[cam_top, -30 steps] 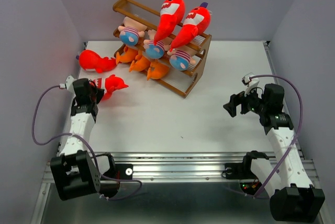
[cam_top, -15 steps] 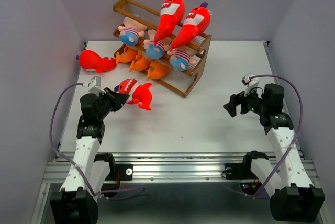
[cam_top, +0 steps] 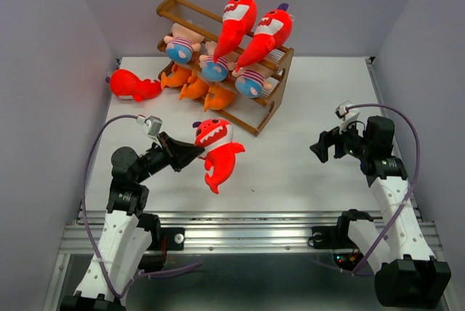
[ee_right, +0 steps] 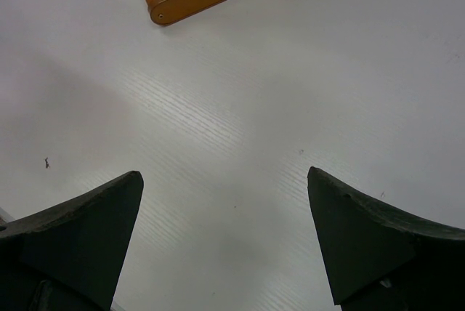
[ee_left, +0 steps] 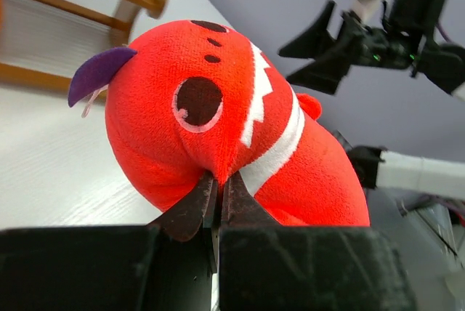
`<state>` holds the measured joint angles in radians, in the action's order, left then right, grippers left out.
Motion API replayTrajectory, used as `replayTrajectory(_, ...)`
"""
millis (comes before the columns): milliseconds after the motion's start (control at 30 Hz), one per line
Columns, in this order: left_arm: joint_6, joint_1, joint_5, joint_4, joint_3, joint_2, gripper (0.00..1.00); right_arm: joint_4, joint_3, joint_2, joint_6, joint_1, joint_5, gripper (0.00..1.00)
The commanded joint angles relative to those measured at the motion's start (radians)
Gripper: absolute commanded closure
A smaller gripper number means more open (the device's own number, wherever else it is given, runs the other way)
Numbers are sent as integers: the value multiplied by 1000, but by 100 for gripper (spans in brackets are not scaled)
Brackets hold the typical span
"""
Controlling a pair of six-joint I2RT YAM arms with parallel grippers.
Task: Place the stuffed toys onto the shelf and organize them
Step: Grab a stuffed toy with the left arm, then pass the stuffed toy from the left arm to the right
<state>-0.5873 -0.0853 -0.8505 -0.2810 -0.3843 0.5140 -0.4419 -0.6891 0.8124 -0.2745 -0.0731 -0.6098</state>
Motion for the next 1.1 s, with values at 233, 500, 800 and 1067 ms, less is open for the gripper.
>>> replayTrajectory(233,76,-284,-104,-113,-59,26,100,-30,-9,-1,-115,-8,-149,0)
replayTrajectory(500,171,-534,2,-116,-88,81,100,-258,-82,5,-354,-8,-202,0)
replayTrajectory(800,248,-740,116,-204,-113,225,100,-546,-230,-7,-578,-8,-399,0)
replayTrajectory(1067,242,-809,136,-349,-133,392,100,-721,-263,24,-790,-8,-657,0)
